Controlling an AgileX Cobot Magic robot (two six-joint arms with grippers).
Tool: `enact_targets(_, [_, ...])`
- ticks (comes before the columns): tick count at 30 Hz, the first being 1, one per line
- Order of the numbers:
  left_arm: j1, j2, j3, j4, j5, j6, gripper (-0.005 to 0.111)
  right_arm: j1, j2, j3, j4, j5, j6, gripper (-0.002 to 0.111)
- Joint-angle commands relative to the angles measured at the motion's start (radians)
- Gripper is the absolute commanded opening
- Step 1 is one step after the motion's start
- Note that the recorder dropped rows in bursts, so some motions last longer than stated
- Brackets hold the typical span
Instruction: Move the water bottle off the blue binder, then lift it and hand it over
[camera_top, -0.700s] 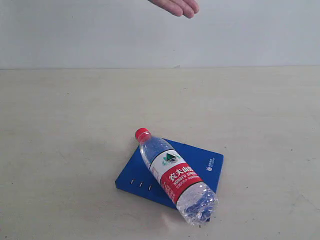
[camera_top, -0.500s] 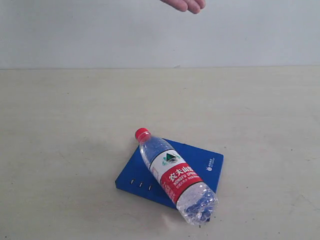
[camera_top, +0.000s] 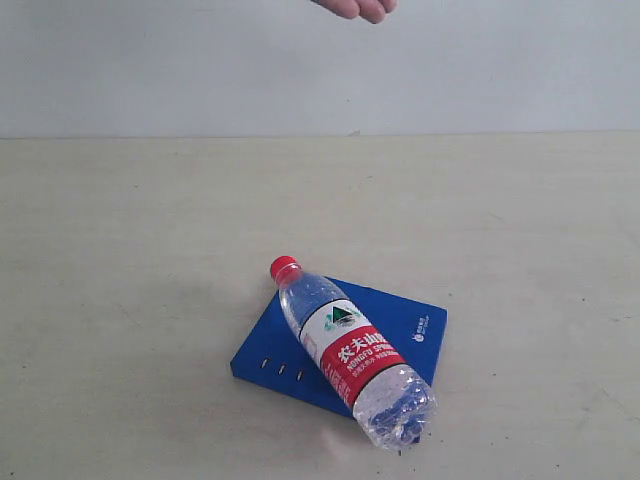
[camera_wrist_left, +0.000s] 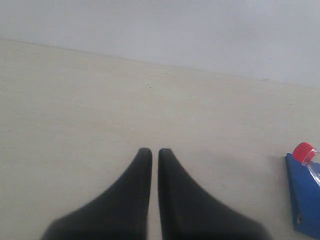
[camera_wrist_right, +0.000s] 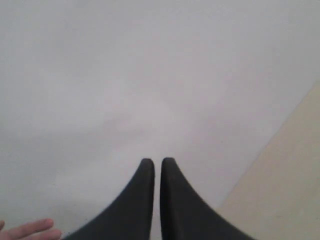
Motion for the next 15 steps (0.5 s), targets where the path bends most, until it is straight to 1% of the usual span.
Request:
enact_targets(1, [-0.001,-0.003,-0.001,-0.012,-0.006,0.002,0.004,0.0,-0.005,-0.001,-0.001,0.001,0.113,0.001])
enact_targets(5, [-0.001,-0.003,-0.001,-0.012,-0.006,0.002,0.004,0.0,-0.005,-0.001,-0.001,0.025,0.145,0.001])
enact_targets(9, [-0.001,-0.003,-0.001,-0.012,-0.006,0.002,0.004,0.005,-0.005,-0.001,-0.005,0.067,0.277,0.001])
enact_targets(11, [-0.001,-0.003,-0.001,-0.012,-0.006,0.002,0.004,0.059,-0.005,-0.005,-0.052,0.162,0.229,0.001])
enact_targets(12, [-0.001,-0.003,-0.001,-0.012,-0.006,0.002,0.004,0.131,-0.005,-0.041,-0.06,0.236,0.115,0.001])
enact_targets(13, [-0.001,-0.003,-0.001,-0.012,-0.006,0.002,0.004,0.174,0.004,-0.058,-0.058,0.255,0.037,0.001])
enact_targets(14, [-0.001,-0.003,-0.001,-0.012,-0.006,0.002,0.004,0.259,0.058,-0.095,-0.049,0.259,-0.08,0.001])
enact_targets(15, [-0.001,-0.003,-0.001,-0.012,-0.006,0.002,0.004,0.307,0.1,-0.115,-0.049,0.259,-0.128,0.001])
